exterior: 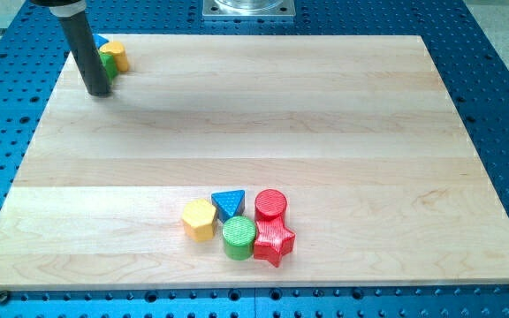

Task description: Move the arm vertical to the bottom of the green star

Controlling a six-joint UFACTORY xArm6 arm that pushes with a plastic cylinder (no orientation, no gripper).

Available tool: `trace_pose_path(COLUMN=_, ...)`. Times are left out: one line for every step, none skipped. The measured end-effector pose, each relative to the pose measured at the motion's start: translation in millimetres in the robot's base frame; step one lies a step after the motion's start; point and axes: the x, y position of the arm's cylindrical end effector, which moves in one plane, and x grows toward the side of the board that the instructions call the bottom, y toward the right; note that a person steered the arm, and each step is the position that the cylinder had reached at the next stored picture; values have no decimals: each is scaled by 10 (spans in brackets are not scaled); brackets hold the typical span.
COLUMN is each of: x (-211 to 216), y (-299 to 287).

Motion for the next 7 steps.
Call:
trace_pose_path(x=51, y=-67)
trace_pose_path(x=85, y=-207)
trace_pose_path(x=647, y=-57)
trace_pose_path(x=840, y=89)
trace_pose_path(x=878, y=125)
trace_pose_path(x=861, y=125)
trace_pose_path(x=843, y=124)
